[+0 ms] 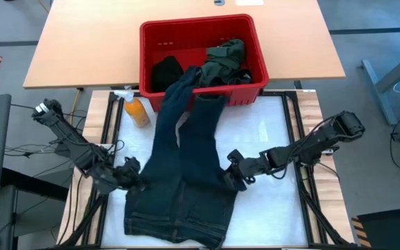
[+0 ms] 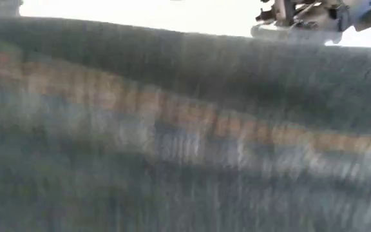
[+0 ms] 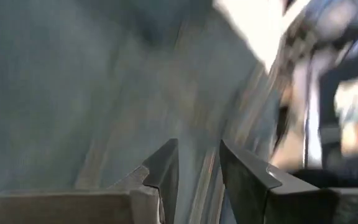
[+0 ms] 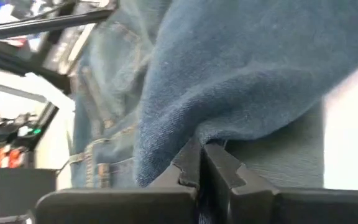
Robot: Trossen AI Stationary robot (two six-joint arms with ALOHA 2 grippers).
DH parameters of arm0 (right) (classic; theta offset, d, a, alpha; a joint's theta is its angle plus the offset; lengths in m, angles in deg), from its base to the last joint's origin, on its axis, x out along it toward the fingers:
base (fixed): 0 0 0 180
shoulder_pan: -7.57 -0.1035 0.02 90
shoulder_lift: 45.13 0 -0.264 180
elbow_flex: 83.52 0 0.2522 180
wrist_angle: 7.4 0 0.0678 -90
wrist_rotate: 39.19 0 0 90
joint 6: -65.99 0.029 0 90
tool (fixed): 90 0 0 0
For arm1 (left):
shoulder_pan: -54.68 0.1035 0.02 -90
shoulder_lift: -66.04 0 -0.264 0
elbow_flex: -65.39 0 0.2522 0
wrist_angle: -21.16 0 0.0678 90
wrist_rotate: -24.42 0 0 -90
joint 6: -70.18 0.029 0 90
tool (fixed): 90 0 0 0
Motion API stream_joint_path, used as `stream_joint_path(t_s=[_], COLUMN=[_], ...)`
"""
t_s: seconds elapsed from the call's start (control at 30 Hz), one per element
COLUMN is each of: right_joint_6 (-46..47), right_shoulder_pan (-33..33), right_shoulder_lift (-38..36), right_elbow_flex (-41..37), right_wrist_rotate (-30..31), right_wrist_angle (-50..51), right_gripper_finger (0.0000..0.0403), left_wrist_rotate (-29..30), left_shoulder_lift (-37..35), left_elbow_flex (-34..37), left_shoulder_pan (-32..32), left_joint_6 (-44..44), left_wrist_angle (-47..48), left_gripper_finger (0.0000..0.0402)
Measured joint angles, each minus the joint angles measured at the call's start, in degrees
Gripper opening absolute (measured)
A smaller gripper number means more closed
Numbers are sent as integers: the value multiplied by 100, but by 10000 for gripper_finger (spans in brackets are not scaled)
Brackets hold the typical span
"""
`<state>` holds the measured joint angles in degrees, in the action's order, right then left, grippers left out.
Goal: Fold Laundry from Bin
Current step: Remove the dark blue pants from the red bin
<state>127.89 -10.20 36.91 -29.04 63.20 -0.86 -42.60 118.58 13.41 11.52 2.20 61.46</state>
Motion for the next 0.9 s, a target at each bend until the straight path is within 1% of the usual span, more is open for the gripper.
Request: stream_joint_path(t_s=[0.03,0.07,0.1,0.13,0.17,0.27,0.3,0.37,0.47,0.5,0.63,0.73,0.8,0.83,0.9], right_joint_6=[-2,-9,-31,-36,-54,-75,-87,-201,-508,-672,-1429,-1754,-1996,-2114,-2271], right_shoulder_pan=[53,100,140,171,213,407,486,656,911,985,1249,1340,1403,1451,1556], right_shoulder_lift=[0,0,0,-2,-2,-2,-2,-2,0,0,2,0,2,2,2], right_elbow_flex=[16,42,61,77,97,136,154,221,459,548,875,1103,1284,1381,1560], right_wrist_rotate=[-55,-83,-83,-77,-76,-75,-68,-58,-80,-171,-1039,-1411,-1457,-1385,-968], right_wrist_angle=[103,186,265,357,447,647,763,1086,1580,1706,2114,2630,3104,3304,3521], right_gripper_finger=[26,25,24,25,26,29,30,29,26,27,46,67,81,87,95], left_wrist_rotate=[-413,-644,-672,-508,-205,685,821,842,527,405,-201,-864,-1295,-1484,-1807], left_shoulder_lift=[2,4,6,6,8,127,232,517,1145,1388,2330,2942,3302,3463,3744], left_elbow_flex=[0,2,8,9,9,-1,-3,-2,-2,0,2,2,2,1,-2], left_shoulder_pan=[55,87,103,103,105,135,184,346,601,670,878,919,912,890,795], left_joint_6=[-210,-403,-526,-538,-445,427,728,1095,1097,1036,723,675,525,406,157], left_wrist_angle=[295,559,691,656,457,-571,-872,-1190,-1324,-1332,-1582,-1894,-2063,-2082,-2091], left_gripper_finger=[103,103,103,103,103,105,105,103,97,94,83,72,64,60,53])
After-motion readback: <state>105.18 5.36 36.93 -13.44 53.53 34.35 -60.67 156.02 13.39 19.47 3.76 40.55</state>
